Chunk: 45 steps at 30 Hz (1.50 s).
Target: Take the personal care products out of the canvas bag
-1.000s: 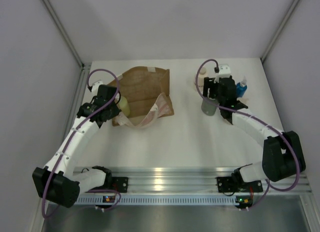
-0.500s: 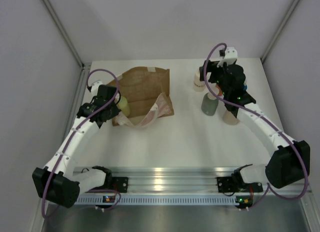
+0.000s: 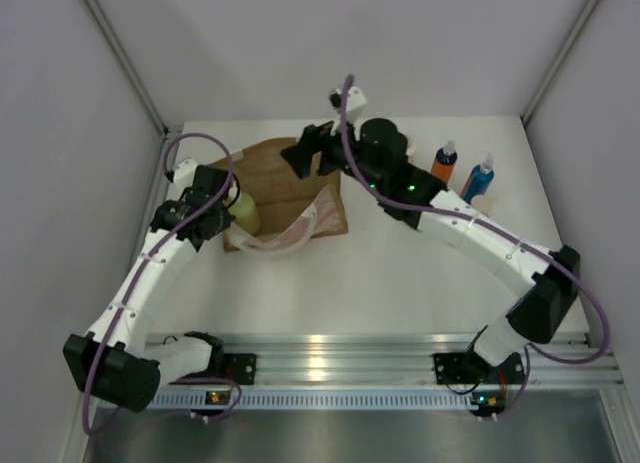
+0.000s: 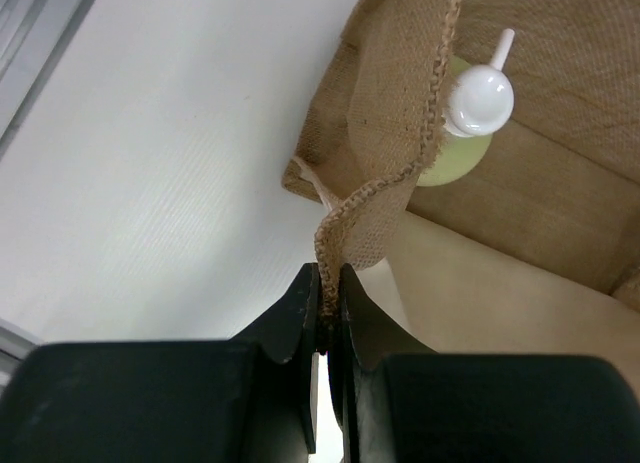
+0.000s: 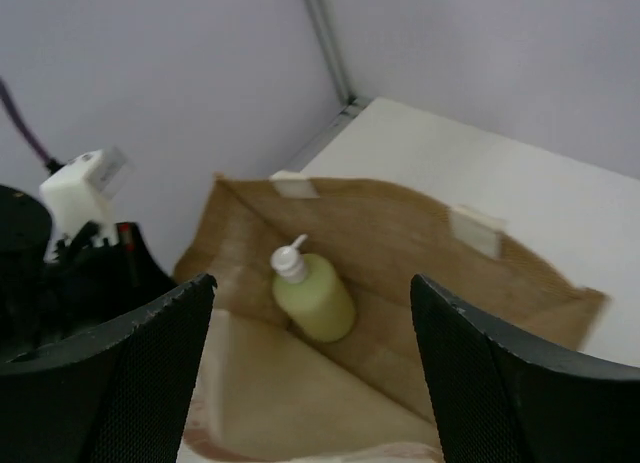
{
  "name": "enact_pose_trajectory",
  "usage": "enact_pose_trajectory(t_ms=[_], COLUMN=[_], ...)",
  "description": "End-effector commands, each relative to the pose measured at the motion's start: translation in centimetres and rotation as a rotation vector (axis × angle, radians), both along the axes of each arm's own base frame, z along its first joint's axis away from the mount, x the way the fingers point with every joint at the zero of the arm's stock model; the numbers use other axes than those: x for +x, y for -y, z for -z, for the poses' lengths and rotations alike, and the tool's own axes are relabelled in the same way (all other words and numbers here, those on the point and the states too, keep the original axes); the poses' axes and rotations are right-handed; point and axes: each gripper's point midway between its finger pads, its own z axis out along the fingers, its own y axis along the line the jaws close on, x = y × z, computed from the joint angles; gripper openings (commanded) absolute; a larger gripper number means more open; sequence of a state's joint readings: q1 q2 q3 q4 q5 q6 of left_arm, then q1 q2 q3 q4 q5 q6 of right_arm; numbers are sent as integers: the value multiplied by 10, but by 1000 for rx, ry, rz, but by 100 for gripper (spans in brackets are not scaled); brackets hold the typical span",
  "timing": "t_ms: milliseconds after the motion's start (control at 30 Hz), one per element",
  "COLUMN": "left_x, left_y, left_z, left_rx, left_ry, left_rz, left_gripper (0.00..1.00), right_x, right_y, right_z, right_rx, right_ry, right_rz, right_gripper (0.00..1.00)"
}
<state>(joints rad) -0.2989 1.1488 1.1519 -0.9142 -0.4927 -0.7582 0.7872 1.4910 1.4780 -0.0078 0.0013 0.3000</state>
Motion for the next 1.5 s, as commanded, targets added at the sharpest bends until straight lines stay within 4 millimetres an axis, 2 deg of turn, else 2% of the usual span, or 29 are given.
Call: enact_pose_trajectory(t_ms=[0, 33, 67, 100, 133, 167, 200, 233, 267, 300, 567, 600, 633, 667, 700, 733, 767, 800, 833, 900, 1167, 1200, 1233, 1267, 1300, 1367, 1400, 1433, 1467], left_x=[-10, -10, -11, -14, -16, -17, -18, -19, -20, -20, -31, -32, -32, -32, -32, -33, -33, -35, -36, -38, -40, -40, -40, -41, -40, -39, -39, -39, -39], left_y=[-12, -13, -14, -17, -21, -22, -23, -23, -23, -21, -17, -17, -16, -15, -12, -10, -9, -6, -5, -3, -3, -2, -2, -1, -1, 0, 0, 0, -1], left_z=[-5, -8, -8, -7, -10, -10, -10, -7, -5, -4, 3, 5, 6, 8, 11, 13, 15, 18, 19, 21, 17, 16, 17, 16, 15, 14, 15, 15, 16], left_rx=[38, 42, 48, 53, 66, 70, 68, 71, 64, 53, -31, -32, -32, -37, -49, -56, -63, -76, -83, -94, -83, -83, -83, -82, -84, -84, -83, -81, -76], left_ry=[-39, -39, -45, -54, -45, -41, -38, -46, -48, -50, -22, -26, -31, -37, -50, -57, -63, -74, -78, -80, -83, -83, -85, -87, -84, -83, -84, -86, -90], left_rz=[-59, -67, -76, -88, -106, -114, -117, -118, -118, -122, -170, -168, -165, -163, -153, -151, -150, -144, -142, -139, -95, -89, -84, -76, -73, -68, -69, -68, -69], left_gripper=[0, 0, 0, 0, 0, 0, 0, 0, 0, 0, 0, 0, 0, 0, 0, 0, 0, 0, 0, 0, 0, 0, 0, 0, 0, 0, 0, 0, 0], right_x=[-17, -23, -22, -20, -14, -12, -10, -5, -2, 1, -3, -1, -1, 2, 5, 9, 12, 16, 19, 23, 35, 39, 43, 46, 50, 53, 53, 51, 51], right_y=[-68, -83, -92, -101, -116, -124, -129, -141, -145, -152, -182, -187, -192, -194, -199, -203, -206, -209, -211, -214, -218, -219, -221, -221, -220, -219, -218, -219, -217], right_z=[25, 28, 17, 23, 46, 35, 43, 65, 59, 75, 111, 124, 121, 126, 141, 136, 140, 157, 157, 172, 200, 213, 208, 209, 213, 214, 209, 209, 198], right_rx=[-52, -65, -67, -74, -110, -86, -92, -118, -98, -111, -142, -154, -146, -151, -178, -174, -185, -211, -206, -224, -281, -297, -289, -288, -291, -303, -302, -305, -303], right_ry=[-94, -103, -106, -129, -159, -152, -185, -214, -213, -242, -262, -274, -269, -269, -267, -245, -235, -240, -238, -245, -218, -220, -206, -203, -201, -184, -173, -159, -129], right_rz=[-112, -118, -113, -99, -67, -62, -43, -25, -15, -2, 37, 38, 31, 33, 30, 33, 35, 40, 35, 36, 65, 71, 78, 81, 81, 82, 80, 69, 60], right_gripper=[77, 76, 74, 72, 72, 72, 72, 72, 72, 71, 68, 68, 68, 68, 68, 68, 69, 69, 69, 69, 69, 69, 69, 67, 54, 42, 31, 26, 19])
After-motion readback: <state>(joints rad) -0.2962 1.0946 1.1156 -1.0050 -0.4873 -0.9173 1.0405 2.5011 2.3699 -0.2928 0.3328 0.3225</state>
